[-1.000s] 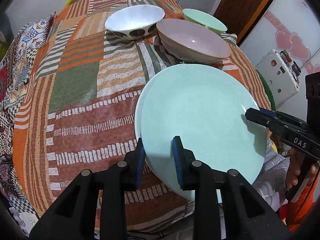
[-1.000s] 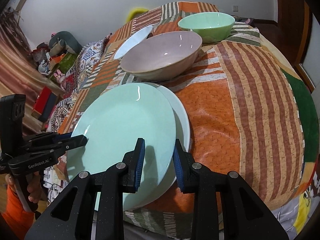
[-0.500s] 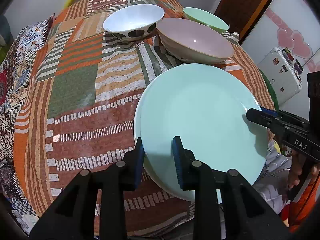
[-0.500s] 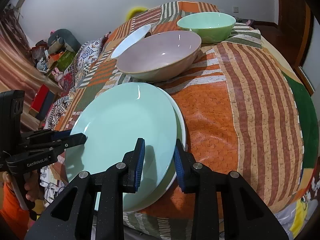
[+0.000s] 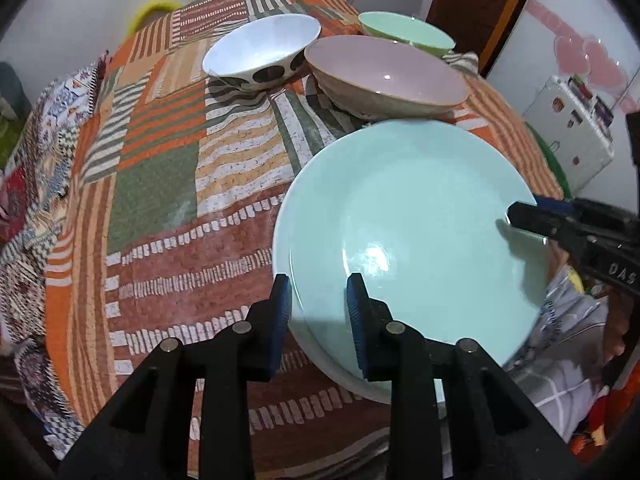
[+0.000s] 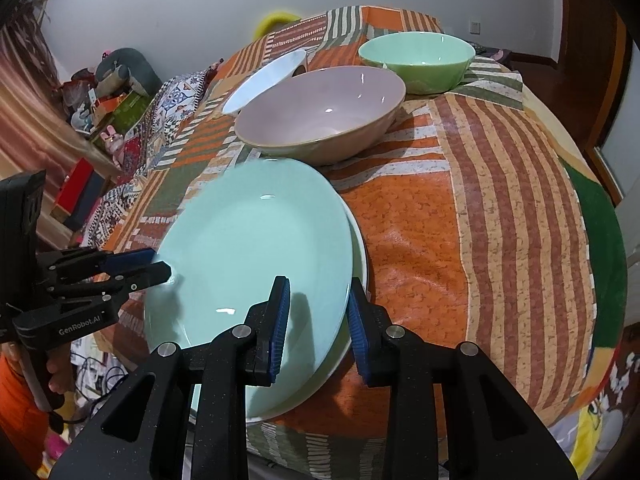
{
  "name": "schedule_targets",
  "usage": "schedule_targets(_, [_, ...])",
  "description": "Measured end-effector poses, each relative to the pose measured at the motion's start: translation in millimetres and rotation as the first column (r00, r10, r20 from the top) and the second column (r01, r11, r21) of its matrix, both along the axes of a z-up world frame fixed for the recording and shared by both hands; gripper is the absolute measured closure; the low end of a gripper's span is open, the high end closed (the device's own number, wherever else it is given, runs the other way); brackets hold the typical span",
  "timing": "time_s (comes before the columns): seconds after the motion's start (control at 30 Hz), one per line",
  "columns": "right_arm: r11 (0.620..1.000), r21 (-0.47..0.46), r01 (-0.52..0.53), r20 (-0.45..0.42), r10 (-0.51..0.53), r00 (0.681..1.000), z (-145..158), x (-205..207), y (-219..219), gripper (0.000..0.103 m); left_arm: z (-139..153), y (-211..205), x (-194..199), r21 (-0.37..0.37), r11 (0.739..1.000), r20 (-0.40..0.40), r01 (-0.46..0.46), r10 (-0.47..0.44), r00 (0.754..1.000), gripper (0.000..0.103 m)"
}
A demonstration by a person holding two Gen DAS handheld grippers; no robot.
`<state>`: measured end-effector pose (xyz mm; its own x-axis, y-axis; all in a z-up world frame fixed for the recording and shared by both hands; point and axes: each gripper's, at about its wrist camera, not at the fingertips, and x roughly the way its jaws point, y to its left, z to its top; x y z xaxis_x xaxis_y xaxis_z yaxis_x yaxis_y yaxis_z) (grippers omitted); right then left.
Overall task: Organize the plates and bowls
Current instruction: 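Lower the mint-green plate onto the white plate, then open both grippers and move them toward the pink bowl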
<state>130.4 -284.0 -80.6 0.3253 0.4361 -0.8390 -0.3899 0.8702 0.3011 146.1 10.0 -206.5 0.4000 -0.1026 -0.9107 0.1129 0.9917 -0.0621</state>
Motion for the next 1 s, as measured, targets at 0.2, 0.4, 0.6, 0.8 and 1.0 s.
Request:
schedule_targets(0.2, [0.999,-0.027,-0.024,0.009,0.025,1.000,-1.1,0.0,5.3,0.075,-0.6,3.0,-1.5,0.007,1.000,0.006,-0.007,0.007,1.000,0.074])
schedule_targets(0.4, [1.000,-0.009,-0.016,-0.005,0.016,1.000,-1.5,1.4,1.0,0.077,-2.0,14.0,-0.3,-0.036,0.998,-0.020,-0.047,0.046,0.999,0.074])
schedule_targets(0.6, [1.000,-0.002,0.013,0.058,-0.013,0.998,15.0,-0.8,-7.9,0.070,15.2,24.3,-3.7,-0.078,0.994,0.020,-0.074,0.075,0.997,0.074])
schedule_targets(0.8, [1.000,0.021,0.020,0.107,-0.022,0.994,27.9,1.4,-9.8,0.067,51.5,22.0,-5.9,-0.108,0.992,0.126,-0.058,0.072,0.989,0.074])
schedule_targets(1.0, [0.999,0.043,0.017,0.139,-0.022,0.990,41.0,4.1,-10.3,0.064,79.7,15.5,-5.0,-0.109,0.993,0.215,-0.041,0.064,0.975,0.068])
